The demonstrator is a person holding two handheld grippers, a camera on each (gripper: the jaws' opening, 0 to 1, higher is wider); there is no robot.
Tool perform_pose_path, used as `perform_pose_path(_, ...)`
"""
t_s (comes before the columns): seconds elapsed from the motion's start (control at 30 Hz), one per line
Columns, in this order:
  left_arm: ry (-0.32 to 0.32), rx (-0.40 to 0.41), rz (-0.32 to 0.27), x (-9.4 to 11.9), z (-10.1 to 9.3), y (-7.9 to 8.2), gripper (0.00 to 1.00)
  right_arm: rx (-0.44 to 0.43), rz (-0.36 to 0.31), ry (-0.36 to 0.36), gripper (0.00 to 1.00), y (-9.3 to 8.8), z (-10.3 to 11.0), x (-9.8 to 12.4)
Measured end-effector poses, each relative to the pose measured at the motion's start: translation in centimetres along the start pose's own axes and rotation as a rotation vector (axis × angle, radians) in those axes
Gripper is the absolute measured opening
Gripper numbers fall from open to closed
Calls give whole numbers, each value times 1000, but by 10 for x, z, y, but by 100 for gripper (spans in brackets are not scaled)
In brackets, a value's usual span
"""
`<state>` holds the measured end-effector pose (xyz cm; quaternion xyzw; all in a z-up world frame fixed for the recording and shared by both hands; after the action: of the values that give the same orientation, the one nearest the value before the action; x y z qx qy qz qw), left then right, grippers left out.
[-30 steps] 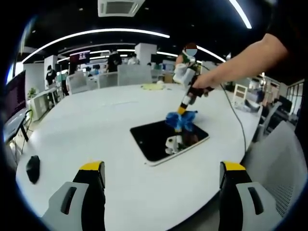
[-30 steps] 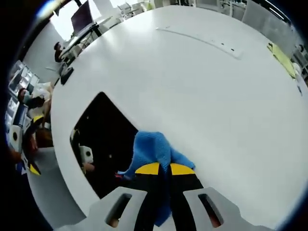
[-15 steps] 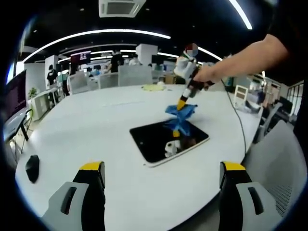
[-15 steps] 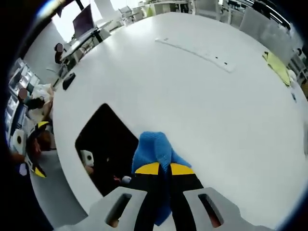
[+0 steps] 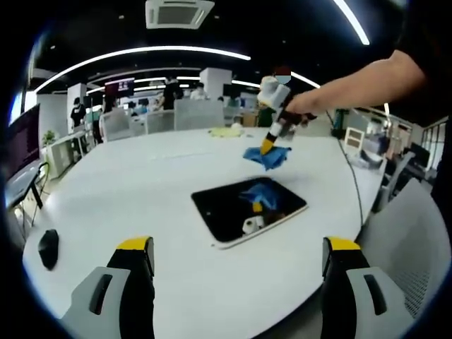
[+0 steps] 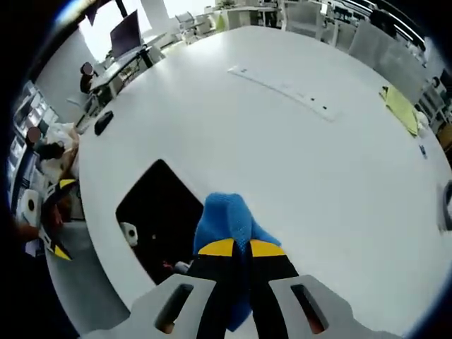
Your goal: Wipe the mirror surface with the cleaning cloth until all visible marks leave the cleaned area.
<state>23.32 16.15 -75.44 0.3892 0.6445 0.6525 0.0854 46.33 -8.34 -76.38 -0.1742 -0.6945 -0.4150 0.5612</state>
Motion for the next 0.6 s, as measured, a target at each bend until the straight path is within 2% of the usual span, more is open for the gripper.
perform_pose_path(0.27,-3,-4,-18,1,0,2,100,-8,-12,-20,1,-3,-5,13)
perform_pose_path(0.6,2,-2,-19,1,0,2,100,-28,-10,-43,1,-17,-15,24)
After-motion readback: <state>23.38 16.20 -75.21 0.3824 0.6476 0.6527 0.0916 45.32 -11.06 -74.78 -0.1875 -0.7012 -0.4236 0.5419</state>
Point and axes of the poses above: the point that each gripper's makers call its tool centre point, and the gripper's own axes: x roughly backward along the fingers, z roughly to its left, y roughly out of its top, the point moved 3 cm from there along x, roughly backward along the fingers, and after that the axes turned 7 degrees about -y, right-handed, at the moved point
